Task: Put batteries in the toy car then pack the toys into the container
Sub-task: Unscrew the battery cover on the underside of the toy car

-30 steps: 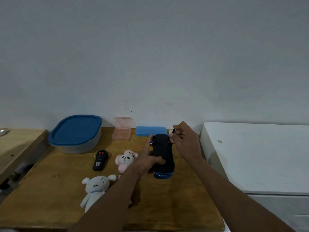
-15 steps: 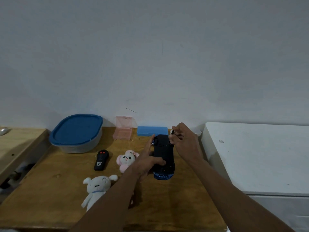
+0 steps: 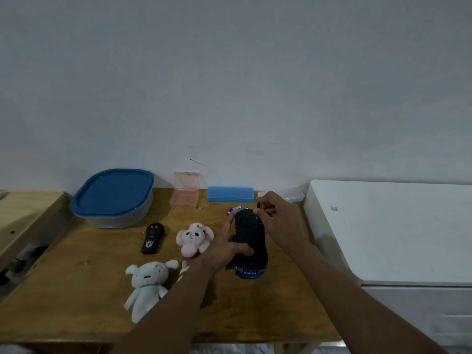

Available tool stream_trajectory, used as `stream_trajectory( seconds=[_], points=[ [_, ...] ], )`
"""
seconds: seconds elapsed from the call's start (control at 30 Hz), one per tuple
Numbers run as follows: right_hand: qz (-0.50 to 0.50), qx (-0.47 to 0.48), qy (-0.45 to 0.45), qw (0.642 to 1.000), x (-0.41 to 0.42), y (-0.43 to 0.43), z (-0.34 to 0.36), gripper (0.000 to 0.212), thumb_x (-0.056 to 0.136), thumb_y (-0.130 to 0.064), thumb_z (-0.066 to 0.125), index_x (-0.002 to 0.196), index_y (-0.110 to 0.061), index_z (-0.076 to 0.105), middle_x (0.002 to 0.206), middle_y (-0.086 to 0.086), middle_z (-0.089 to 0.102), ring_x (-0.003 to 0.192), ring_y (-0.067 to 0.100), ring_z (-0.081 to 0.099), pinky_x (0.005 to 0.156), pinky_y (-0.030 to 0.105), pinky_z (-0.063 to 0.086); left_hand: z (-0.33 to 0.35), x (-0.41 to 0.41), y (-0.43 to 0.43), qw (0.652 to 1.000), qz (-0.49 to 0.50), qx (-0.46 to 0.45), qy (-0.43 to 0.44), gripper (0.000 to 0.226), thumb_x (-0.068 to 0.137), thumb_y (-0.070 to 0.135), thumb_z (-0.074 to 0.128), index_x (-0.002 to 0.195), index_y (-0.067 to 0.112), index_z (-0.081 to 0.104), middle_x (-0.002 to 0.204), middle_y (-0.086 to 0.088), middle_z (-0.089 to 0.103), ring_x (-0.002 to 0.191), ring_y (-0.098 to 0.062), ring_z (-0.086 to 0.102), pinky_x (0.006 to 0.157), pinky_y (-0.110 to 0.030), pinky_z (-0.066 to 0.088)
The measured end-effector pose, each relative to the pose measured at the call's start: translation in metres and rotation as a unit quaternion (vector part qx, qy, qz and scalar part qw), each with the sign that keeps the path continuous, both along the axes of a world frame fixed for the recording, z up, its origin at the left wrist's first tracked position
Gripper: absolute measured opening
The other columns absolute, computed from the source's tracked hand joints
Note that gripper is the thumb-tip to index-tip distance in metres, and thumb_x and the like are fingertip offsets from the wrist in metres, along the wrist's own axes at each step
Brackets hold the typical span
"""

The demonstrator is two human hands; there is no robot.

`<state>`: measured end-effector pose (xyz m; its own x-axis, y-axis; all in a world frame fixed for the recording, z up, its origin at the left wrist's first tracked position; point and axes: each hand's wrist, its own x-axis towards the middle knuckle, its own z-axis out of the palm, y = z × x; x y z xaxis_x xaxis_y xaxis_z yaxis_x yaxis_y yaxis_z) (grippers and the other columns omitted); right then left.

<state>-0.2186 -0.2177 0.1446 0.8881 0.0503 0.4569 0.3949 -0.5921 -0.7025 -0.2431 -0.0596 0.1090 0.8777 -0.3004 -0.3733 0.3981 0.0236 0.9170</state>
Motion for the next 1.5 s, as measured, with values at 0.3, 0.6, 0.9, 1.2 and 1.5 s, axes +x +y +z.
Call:
stream_trajectory(
  seconds=[0.3,0.6,0.9,1.2,1.5],
  points=[
    [-0.028,-0.009,0.042,0.999,-0.017,-0.003,-0.012,0.017,0.086,-0.015,0.068,0.092,-0.025,0.056,0.083,-0.015,0.06,0.076,-0.002,0.058,0.059,0.001,0.044,-0.019,-0.007,-0.004,0.999,-0.019,-0.007,0.039,0.109,0.074,-0.015,0.066,0.145,0.055,0.021,0.132,-0.011,0.059,0.117,-0.035,0.057,0.097,-0.058,0.048],
    [-0.048,-0.006,0.048,0.998,-0.02,-0.001,-0.013,0.017,0.087,-0.012,0.066,0.093,-0.024,0.057,0.085,-0.015,0.059,0.08,0.002,0.06,0.064,-0.001,0.044,-0.02,-0.007,-0.005,0.999,-0.028,-0.01,0.031,0.109,0.072,-0.016,0.065,0.144,0.054,0.024,0.13,-0.01,0.061,0.117,-0.036,0.057,0.098,-0.058,0.047],
    [-0.084,-0.012,0.033,0.996,-0.02,0.001,-0.013,0.019,0.088,-0.011,0.065,0.107,-0.012,0.065,0.091,-0.013,0.06,0.078,-0.005,0.055,0.068,0.0,0.046,-0.021,-0.003,-0.001,0.999,-0.035,-0.01,0.025,0.111,0.066,-0.013,0.069,0.144,0.054,0.025,0.128,-0.009,0.062,0.117,-0.036,0.057,0.101,-0.06,0.044],
    [-0.101,0.013,0.038,0.994,-0.02,0.004,-0.007,0.019,0.087,-0.012,0.066,0.106,-0.011,0.066,0.095,-0.003,0.066,0.08,0.006,0.061,0.068,0.01,0.049,-0.018,-0.003,0.0,1.0,-0.027,-0.005,0.013,0.109,0.071,-0.016,0.066,0.146,0.051,0.023,0.123,-0.009,0.065,0.113,-0.036,0.06,0.099,-0.059,0.047],
    [-0.115,-0.001,0.017,0.993,-0.02,0.006,-0.004,0.024,0.088,-0.009,0.064,0.111,-0.008,0.069,0.105,0.006,0.071,0.088,0.008,0.062,0.078,0.013,0.053,-0.017,-0.005,0.004,1.0,-0.022,-0.003,0.012,0.109,0.071,-0.016,0.066,0.145,0.053,0.024,0.121,-0.01,0.067,0.112,-0.035,0.061,0.098,-0.057,0.047]
  ],
)
